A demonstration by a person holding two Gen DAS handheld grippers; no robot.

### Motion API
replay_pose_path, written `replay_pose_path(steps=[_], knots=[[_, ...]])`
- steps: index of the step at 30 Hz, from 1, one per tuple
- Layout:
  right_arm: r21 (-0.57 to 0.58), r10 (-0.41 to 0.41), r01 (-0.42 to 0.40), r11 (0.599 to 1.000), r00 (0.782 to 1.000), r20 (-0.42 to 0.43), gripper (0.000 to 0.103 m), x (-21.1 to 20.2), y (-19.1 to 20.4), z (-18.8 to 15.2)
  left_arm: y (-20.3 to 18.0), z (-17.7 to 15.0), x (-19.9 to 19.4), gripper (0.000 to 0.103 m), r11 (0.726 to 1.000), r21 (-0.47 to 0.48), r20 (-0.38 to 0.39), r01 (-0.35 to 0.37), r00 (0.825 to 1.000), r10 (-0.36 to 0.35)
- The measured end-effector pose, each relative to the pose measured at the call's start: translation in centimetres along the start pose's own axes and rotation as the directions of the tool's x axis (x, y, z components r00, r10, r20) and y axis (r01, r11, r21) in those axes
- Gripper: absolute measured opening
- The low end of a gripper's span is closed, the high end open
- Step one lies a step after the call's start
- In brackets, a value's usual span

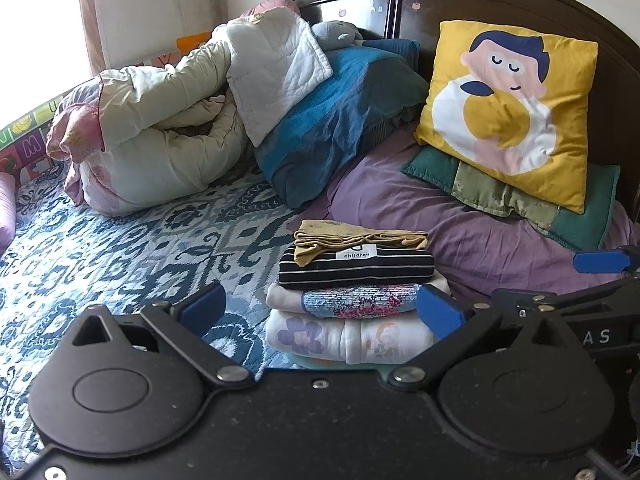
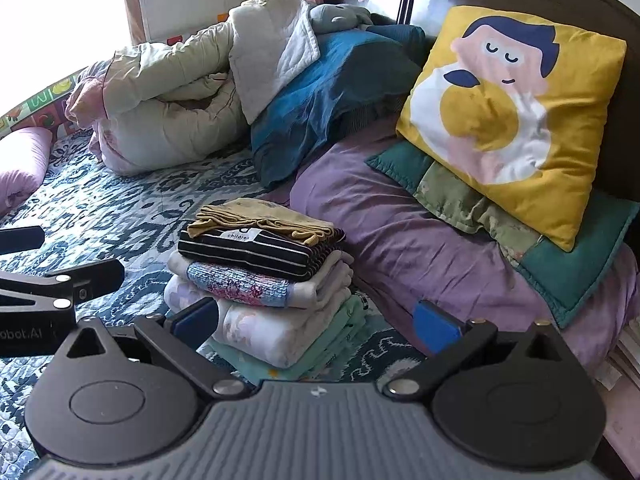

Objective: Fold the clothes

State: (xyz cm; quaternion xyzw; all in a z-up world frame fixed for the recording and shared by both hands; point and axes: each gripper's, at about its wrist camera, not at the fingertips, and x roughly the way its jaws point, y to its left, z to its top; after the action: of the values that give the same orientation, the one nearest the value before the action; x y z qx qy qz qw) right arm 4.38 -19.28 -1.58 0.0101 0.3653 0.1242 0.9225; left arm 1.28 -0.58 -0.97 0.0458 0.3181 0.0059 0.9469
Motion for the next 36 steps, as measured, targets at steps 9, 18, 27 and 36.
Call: replay_pose_path(steps=[9,18,27,36], knots=[[0.004,-0.001,0.001,1.0,1.0,-0.006,0.103,0.9,-0.1,0.0,-0.1,0.2,0.7,0.103,1.0,0.0,-0.004,0.004,1.0,-0.004],[0.003,-0.004,0.004,1.0,1.0,0.0,0.103,0.7,-0.3,0.2,-0.1,0.4,0.5,0.103,1.0,-0.003,-0.003,0.003,1.0,-0.003],[0.002,-0.001,0.001,1.0,1.0,0.001,0.103,0.4,-0.1,0.2,-0.1,0.5,0.3,0.103,1.0,0.0,-0.005,0.002,1.0,-0.002],[-0.001,-0.002,0.002,1.0,1.0,-0.005,0.103,0.9,-0.1,-0.1,-0.2,0.3,1.2,0.103,1.0,0.003,-0.008,0.01,1.0,-0.01]])
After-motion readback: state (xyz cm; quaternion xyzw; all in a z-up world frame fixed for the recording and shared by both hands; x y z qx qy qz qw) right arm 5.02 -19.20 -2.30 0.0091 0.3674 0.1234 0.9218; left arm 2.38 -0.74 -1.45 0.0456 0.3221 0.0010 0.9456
